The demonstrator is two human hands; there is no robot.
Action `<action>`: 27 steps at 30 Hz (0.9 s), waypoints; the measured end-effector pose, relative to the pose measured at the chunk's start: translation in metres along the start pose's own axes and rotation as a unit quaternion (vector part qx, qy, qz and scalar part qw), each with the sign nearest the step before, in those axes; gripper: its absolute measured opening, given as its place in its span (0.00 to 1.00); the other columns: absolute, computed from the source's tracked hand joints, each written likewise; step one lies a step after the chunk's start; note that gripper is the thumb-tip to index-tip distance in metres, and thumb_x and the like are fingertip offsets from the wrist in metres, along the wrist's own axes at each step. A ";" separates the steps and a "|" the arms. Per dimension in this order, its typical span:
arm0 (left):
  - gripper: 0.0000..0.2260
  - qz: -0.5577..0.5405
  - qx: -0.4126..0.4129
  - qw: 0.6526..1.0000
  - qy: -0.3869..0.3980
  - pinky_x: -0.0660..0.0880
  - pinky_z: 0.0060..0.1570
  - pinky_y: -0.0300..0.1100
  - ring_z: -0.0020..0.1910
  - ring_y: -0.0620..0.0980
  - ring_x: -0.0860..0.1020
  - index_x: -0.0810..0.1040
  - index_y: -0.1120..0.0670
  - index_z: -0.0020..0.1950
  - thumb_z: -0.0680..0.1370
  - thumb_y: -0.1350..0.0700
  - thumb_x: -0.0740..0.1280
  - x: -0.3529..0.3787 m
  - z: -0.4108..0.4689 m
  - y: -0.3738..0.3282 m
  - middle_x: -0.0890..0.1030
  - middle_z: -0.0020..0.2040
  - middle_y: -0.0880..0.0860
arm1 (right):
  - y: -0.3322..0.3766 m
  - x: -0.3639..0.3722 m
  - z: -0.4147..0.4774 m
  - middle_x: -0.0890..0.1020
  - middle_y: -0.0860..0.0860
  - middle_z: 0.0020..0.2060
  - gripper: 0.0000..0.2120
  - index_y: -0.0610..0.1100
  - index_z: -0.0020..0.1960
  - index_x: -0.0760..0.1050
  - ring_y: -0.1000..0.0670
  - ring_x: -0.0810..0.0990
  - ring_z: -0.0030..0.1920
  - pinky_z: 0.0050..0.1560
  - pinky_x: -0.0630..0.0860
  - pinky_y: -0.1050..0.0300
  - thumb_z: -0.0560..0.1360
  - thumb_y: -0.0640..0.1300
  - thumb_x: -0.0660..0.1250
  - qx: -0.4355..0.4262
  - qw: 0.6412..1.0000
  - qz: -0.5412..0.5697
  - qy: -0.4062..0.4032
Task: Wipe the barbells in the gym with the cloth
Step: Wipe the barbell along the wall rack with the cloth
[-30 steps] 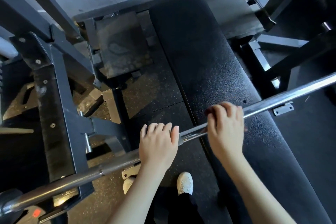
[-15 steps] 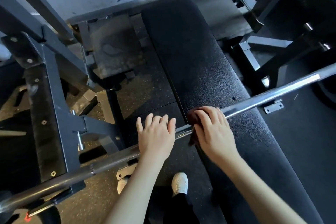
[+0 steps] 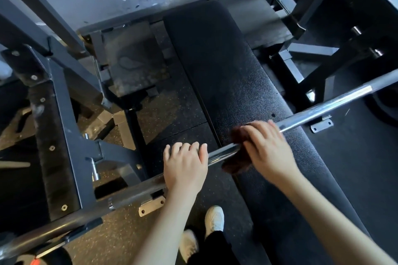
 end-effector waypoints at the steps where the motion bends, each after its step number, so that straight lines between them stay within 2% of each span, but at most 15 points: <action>1: 0.35 0.001 0.003 1.000 -0.004 0.65 0.68 0.55 0.59 0.53 0.77 0.82 0.50 0.58 0.79 0.42 0.36 0.000 0.000 0.000 0.84 0.54 0.50 | -0.019 -0.007 0.003 0.79 0.45 0.53 0.15 0.44 0.58 0.75 0.41 0.75 0.57 0.68 0.67 0.40 0.76 0.48 0.58 0.036 0.999 -0.022 -0.017; 4: 0.33 0.005 0.007 1.000 -0.010 0.67 0.66 0.56 0.57 0.54 0.78 0.84 0.51 0.55 0.80 0.43 0.39 -0.001 0.000 -0.001 0.85 0.51 0.51 | -0.066 -0.021 0.004 0.79 0.42 0.55 0.18 0.39 0.56 0.77 0.40 0.73 0.60 0.68 0.65 0.41 0.76 0.48 0.55 0.210 0.974 -0.024 -0.078; 6: 0.32 0.014 0.007 1.000 -0.012 0.69 0.63 0.56 0.55 0.55 0.79 0.84 0.52 0.53 0.81 0.44 0.41 -0.001 -0.002 -0.002 0.85 0.48 0.52 | -0.048 -0.013 0.000 0.78 0.42 0.56 0.16 0.38 0.55 0.78 0.39 0.72 0.62 0.67 0.65 0.43 0.76 0.45 0.58 0.252 0.962 0.002 -0.103; 7: 0.31 0.016 0.008 1.000 -0.016 0.70 0.62 0.56 0.54 0.56 0.79 0.84 0.53 0.52 0.81 0.44 0.42 -0.002 -0.003 -0.003 0.85 0.47 0.53 | -0.030 -0.006 -0.003 0.79 0.43 0.57 0.14 0.38 0.55 0.78 0.39 0.72 0.62 0.67 0.66 0.44 0.76 0.43 0.59 0.234 0.967 0.014 -0.098; 9: 0.31 0.014 0.010 1.000 -0.026 0.71 0.61 0.56 0.53 0.56 0.79 0.84 0.53 0.52 0.81 0.44 0.42 -0.004 -0.005 -0.003 0.85 0.47 0.53 | 0.008 0.006 -0.009 0.79 0.44 0.59 0.14 0.39 0.58 0.78 0.40 0.73 0.64 0.69 0.66 0.44 0.77 0.44 0.60 0.126 0.990 0.030 -0.052; 11: 0.32 0.012 0.011 1.000 -0.023 0.70 0.61 0.55 0.53 0.56 0.79 0.84 0.53 0.51 0.81 0.44 0.41 -0.001 -0.005 -0.002 0.85 0.46 0.53 | 0.013 0.003 -0.013 0.78 0.45 0.62 0.18 0.41 0.61 0.77 0.42 0.73 0.65 0.71 0.64 0.44 0.77 0.47 0.59 0.045 0.999 0.025 -0.008; 12: 0.32 0.013 0.011 1.000 -0.022 0.70 0.61 0.55 0.52 0.56 0.79 0.84 0.53 0.51 0.81 0.44 0.40 0.000 -0.005 -0.001 0.84 0.46 0.53 | 0.001 0.001 -0.015 0.78 0.46 0.63 0.19 0.41 0.62 0.77 0.43 0.73 0.66 0.71 0.63 0.44 0.78 0.49 0.58 0.041 0.999 0.007 0.003; 14: 0.33 0.015 0.011 1.000 -0.019 0.69 0.61 0.55 0.52 0.56 0.78 0.84 0.53 0.50 0.80 0.43 0.40 0.000 -0.005 -0.003 0.84 0.45 0.53 | -0.030 -0.008 -0.015 0.78 0.45 0.64 0.21 0.42 0.63 0.77 0.42 0.72 0.68 0.72 0.61 0.42 0.78 0.51 0.57 0.093 0.995 -0.032 -0.009; 17: 0.34 0.016 0.007 1.000 -0.017 0.69 0.62 0.54 0.51 0.56 0.79 0.84 0.53 0.48 0.80 0.43 0.39 0.000 -0.005 -0.003 0.84 0.44 0.53 | -0.039 -0.007 -0.014 0.76 0.43 0.65 0.21 0.40 0.62 0.77 0.39 0.69 0.70 0.72 0.61 0.41 0.77 0.49 0.56 0.223 0.971 0.014 -0.084; 18: 0.35 0.017 0.007 1.000 -0.017 0.69 0.62 0.54 0.51 0.56 0.79 0.84 0.53 0.49 0.80 0.43 0.38 0.000 -0.006 -0.003 0.84 0.45 0.53 | -0.022 0.000 -0.014 0.76 0.43 0.65 0.20 0.39 0.61 0.78 0.39 0.69 0.69 0.72 0.62 0.41 0.76 0.47 0.57 0.233 0.967 0.036 -0.096; 19: 0.35 0.020 0.006 1.000 -0.018 0.69 0.63 0.53 0.52 0.55 0.79 0.84 0.53 0.50 0.79 0.43 0.37 0.000 -0.006 -0.003 0.84 0.46 0.53 | 0.002 0.007 -0.014 0.77 0.44 0.64 0.19 0.39 0.60 0.78 0.39 0.70 0.68 0.71 0.63 0.40 0.76 0.46 0.58 0.204 0.973 0.053 -0.091; 21: 0.37 0.021 0.001 1.000 -0.021 0.68 0.63 0.52 0.54 0.55 0.78 0.84 0.52 0.51 0.79 0.43 0.34 -0.002 -0.005 -0.002 0.84 0.48 0.52 | 0.043 0.017 -0.021 0.77 0.45 0.64 0.18 0.40 0.63 0.78 0.41 0.72 0.67 0.70 0.66 0.44 0.77 0.46 0.60 0.074 0.995 0.052 -0.045; 23: 0.38 0.019 -0.002 0.999 -0.025 0.69 0.62 0.52 0.54 0.54 0.78 0.84 0.53 0.51 0.78 0.43 0.33 -0.003 -0.006 -0.001 0.84 0.48 0.52 | 0.042 0.009 -0.025 0.77 0.45 0.65 0.19 0.41 0.65 0.77 0.42 0.73 0.66 0.69 0.68 0.46 0.78 0.47 0.60 -0.013 0.999 0.036 -0.017; 25: 0.39 0.024 -0.002 0.999 -0.029 0.69 0.62 0.51 0.53 0.54 0.78 0.84 0.53 0.50 0.77 0.43 0.33 -0.004 -0.008 -0.002 0.84 0.47 0.52 | 0.007 -0.002 -0.021 0.78 0.44 0.63 0.19 0.40 0.63 0.78 0.40 0.73 0.65 0.68 0.68 0.43 0.78 0.48 0.60 -0.002 1.000 -0.007 -0.024; 27: 0.38 0.034 -0.006 0.999 -0.034 0.69 0.62 0.51 0.52 0.54 0.78 0.83 0.52 0.49 0.77 0.43 0.33 -0.004 -0.010 -0.003 0.84 0.46 0.51 | -0.041 -0.013 -0.005 0.77 0.42 0.64 0.18 0.40 0.60 0.79 0.39 0.69 0.69 0.73 0.60 0.42 0.77 0.48 0.59 0.098 0.994 -0.027 -0.040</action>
Point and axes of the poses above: each hand's wrist, its own z-axis towards the middle knuckle, its own x-axis out of the palm, y = z × x, the point moved 9 cm from there along z, towards the middle knuckle
